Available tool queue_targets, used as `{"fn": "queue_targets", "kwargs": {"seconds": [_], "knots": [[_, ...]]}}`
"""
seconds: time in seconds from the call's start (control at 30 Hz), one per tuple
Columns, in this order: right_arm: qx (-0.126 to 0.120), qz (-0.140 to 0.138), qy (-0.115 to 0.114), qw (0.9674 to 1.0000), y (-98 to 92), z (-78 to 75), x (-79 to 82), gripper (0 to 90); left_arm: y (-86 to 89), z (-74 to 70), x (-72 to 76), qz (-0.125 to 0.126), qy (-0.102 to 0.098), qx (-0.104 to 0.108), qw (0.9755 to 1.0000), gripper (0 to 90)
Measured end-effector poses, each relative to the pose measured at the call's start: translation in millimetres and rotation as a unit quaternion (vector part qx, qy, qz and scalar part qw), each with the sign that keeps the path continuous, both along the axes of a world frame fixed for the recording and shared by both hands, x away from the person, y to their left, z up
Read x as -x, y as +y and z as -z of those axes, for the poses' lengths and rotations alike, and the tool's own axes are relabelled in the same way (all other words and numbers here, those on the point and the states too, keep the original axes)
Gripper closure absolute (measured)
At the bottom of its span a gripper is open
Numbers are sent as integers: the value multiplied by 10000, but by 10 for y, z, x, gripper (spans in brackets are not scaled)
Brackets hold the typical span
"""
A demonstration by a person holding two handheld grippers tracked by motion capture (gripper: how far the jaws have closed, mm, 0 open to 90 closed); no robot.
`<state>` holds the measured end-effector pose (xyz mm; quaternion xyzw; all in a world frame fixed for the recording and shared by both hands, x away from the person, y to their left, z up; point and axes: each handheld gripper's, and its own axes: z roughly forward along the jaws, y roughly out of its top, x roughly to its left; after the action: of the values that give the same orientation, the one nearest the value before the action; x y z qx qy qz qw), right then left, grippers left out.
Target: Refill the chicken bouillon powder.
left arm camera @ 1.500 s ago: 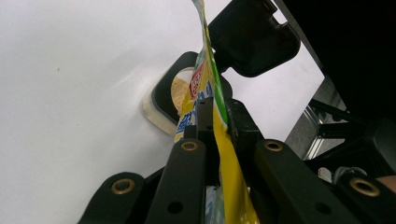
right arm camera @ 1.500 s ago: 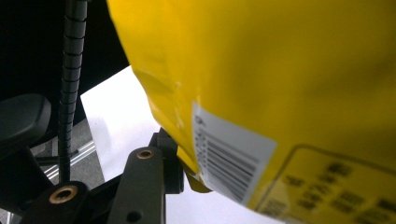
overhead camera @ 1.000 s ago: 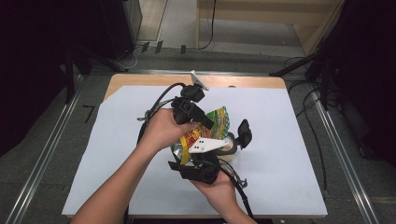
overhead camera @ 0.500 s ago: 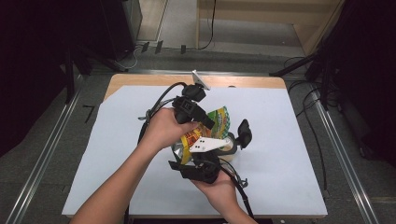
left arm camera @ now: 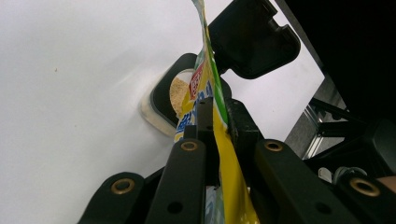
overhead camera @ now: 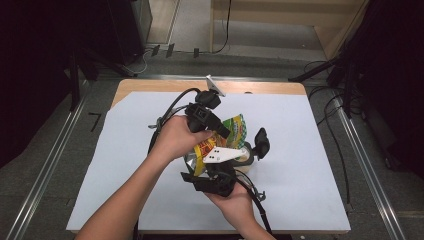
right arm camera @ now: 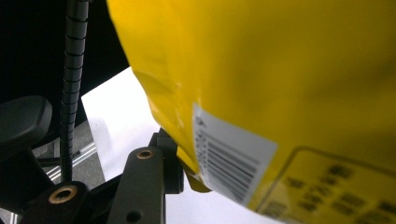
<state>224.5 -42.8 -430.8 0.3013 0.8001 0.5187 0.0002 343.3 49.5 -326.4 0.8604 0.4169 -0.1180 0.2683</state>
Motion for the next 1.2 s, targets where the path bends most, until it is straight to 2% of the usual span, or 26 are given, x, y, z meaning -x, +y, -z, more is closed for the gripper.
{"fn": "queue_targets", "kwargs": {"seconds": [1.2], "knots": [[-7, 7, -14, 10000, -7, 3, -6, 635, -17, 2, 3, -12, -45, 8, 10000, 860]]}}
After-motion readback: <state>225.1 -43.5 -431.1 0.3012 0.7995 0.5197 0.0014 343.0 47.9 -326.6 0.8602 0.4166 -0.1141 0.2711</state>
